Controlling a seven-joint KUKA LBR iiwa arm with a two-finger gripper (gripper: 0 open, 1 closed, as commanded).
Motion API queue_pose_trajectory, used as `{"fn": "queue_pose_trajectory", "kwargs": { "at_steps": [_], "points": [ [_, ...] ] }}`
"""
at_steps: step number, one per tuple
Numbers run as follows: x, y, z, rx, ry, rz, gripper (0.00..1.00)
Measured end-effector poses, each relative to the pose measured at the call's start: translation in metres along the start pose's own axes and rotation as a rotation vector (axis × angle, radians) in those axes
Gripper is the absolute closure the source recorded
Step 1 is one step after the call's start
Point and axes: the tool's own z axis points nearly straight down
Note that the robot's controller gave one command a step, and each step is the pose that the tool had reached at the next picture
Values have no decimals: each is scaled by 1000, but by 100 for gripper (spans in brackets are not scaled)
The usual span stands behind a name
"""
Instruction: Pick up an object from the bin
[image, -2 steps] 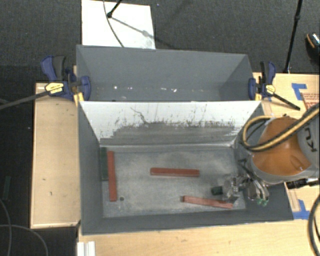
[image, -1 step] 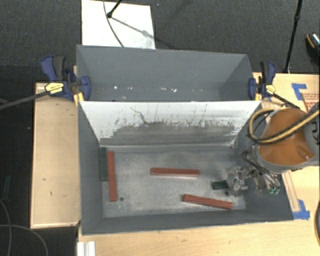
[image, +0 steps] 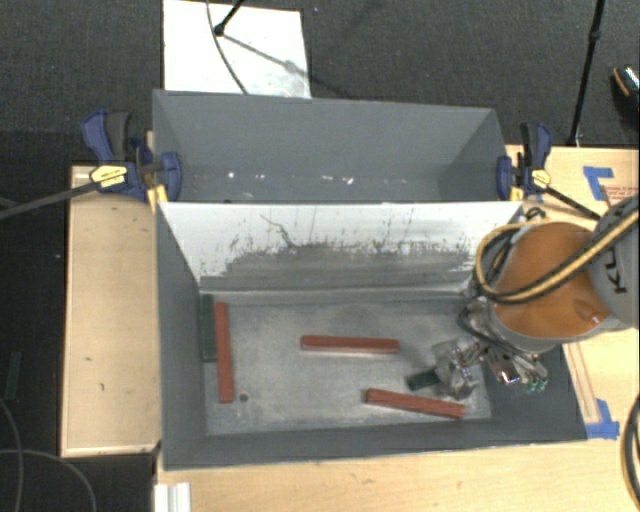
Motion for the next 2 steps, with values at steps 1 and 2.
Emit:
{"fn": "queue_pose_trajectory", "kwargs": {
  "at_steps": [1, 2],
  "points": [
    [-17, 77, -21, -4, 0, 10, 100],
    [-15, 72, -20, -1, 2, 15, 0]
  ]
}}
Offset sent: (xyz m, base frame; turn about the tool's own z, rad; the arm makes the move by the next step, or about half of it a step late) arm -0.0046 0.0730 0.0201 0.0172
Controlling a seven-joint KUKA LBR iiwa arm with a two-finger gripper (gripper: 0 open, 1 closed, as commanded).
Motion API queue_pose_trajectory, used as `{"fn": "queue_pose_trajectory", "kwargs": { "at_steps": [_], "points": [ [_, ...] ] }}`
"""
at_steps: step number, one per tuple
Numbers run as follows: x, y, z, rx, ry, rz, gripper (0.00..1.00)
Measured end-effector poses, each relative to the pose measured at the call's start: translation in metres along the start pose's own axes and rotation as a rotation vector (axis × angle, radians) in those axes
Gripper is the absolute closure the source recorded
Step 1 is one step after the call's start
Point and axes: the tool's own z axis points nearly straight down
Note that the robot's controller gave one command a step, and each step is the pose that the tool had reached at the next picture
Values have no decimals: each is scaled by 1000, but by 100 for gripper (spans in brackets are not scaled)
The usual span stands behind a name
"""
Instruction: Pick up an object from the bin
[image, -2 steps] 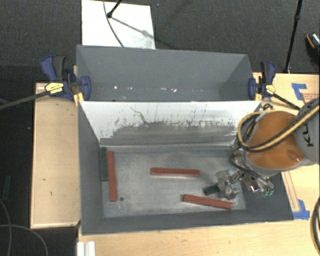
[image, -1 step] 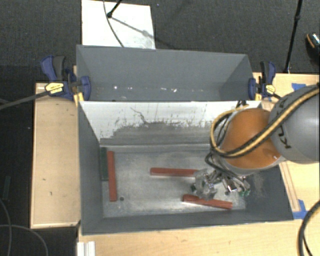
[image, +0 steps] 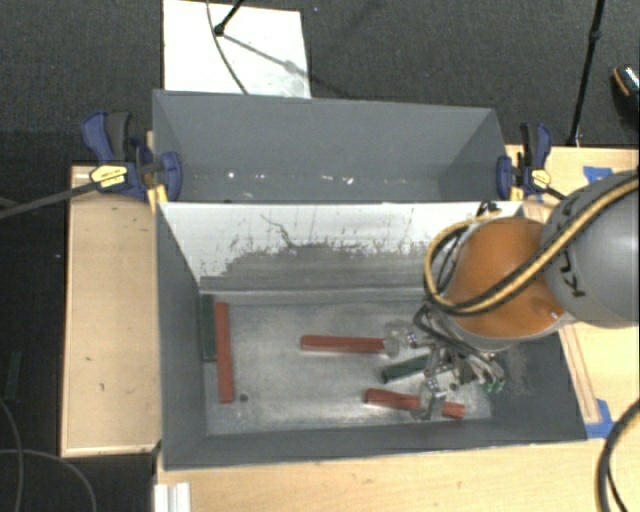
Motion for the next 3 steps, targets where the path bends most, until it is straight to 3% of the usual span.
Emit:
{"fn": "queue_pose_trajectory", "kwargs": {
  "at_steps": [1, 2, 3],
  "points": [
    [-31, -46, 21, 3, -5, -32, 0],
    [-29, -43, 21, 1, -1, -36, 100],
    [-27, -81, -140, 5, -10, -5, 100]
  ]
}}
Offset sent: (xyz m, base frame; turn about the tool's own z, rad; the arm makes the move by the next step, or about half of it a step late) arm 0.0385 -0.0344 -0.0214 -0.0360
